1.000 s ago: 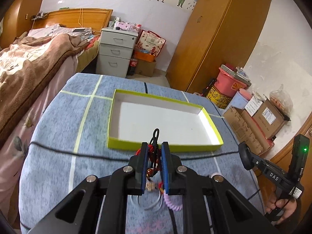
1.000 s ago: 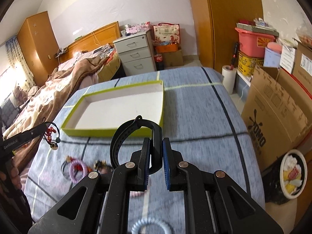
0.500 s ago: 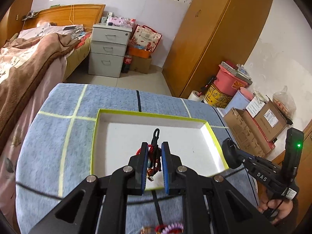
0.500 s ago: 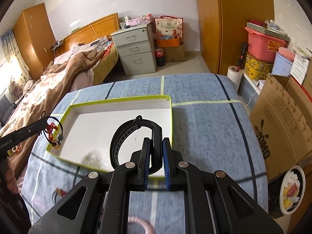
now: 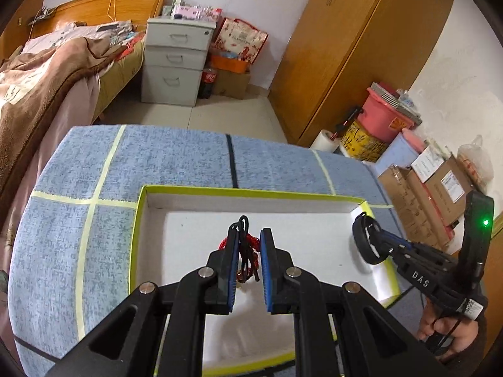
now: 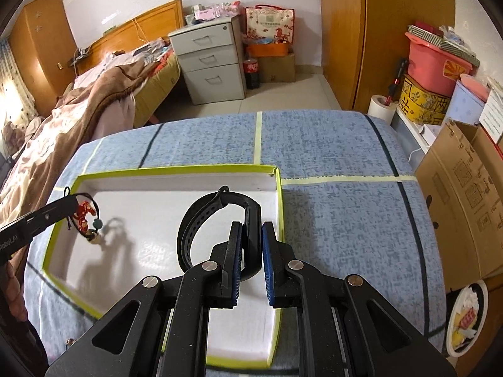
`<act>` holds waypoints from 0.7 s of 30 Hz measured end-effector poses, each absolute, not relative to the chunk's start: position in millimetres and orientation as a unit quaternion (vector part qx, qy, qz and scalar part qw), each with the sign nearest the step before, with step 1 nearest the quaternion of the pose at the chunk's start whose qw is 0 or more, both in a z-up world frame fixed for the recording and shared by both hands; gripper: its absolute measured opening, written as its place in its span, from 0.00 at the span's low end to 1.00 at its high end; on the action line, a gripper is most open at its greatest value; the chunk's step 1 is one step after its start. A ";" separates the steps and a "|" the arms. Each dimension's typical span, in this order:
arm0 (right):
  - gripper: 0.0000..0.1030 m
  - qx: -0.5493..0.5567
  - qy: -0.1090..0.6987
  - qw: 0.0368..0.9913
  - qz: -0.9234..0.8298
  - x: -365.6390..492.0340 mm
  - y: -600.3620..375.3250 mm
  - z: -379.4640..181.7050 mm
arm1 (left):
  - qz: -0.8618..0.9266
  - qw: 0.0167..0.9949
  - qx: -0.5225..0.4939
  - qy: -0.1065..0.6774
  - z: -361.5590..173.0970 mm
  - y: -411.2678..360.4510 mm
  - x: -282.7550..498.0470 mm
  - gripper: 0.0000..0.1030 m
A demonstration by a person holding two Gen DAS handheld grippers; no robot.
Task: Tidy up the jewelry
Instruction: 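Carry the black band and red bracelet over the green box lid with both tools, then open both tools to drop the band and bracelet into the lid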
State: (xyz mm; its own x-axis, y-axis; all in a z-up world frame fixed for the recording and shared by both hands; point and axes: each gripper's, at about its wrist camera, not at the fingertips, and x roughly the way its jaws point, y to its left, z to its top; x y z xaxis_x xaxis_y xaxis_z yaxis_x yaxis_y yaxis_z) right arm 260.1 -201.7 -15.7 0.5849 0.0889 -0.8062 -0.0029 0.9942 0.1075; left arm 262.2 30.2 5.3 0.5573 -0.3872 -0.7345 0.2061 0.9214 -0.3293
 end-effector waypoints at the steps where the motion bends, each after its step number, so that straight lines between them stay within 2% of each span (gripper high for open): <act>1: 0.12 0.048 0.457 0.888 0.025 261.7 -202.3 -17.5 | -0.166 0.876 -0.105 0.441 3.1 31.6 264.0 0.14; 21: 0.13 0.024 0.473 0.881 0.023 275.4 -188.0 -28.4 | -0.114 0.868 -0.104 0.472 -22.4 45.9 274.6 0.15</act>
State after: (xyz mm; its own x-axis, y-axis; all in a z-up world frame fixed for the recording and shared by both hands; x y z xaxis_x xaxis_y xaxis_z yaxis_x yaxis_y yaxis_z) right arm 275.4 -188.0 -28.4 0.5521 0.0630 -0.8314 -0.0179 0.9978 0.0638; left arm 274.6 45.9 -22.4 0.5275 -0.2966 -0.7961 0.0996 0.9522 -0.2887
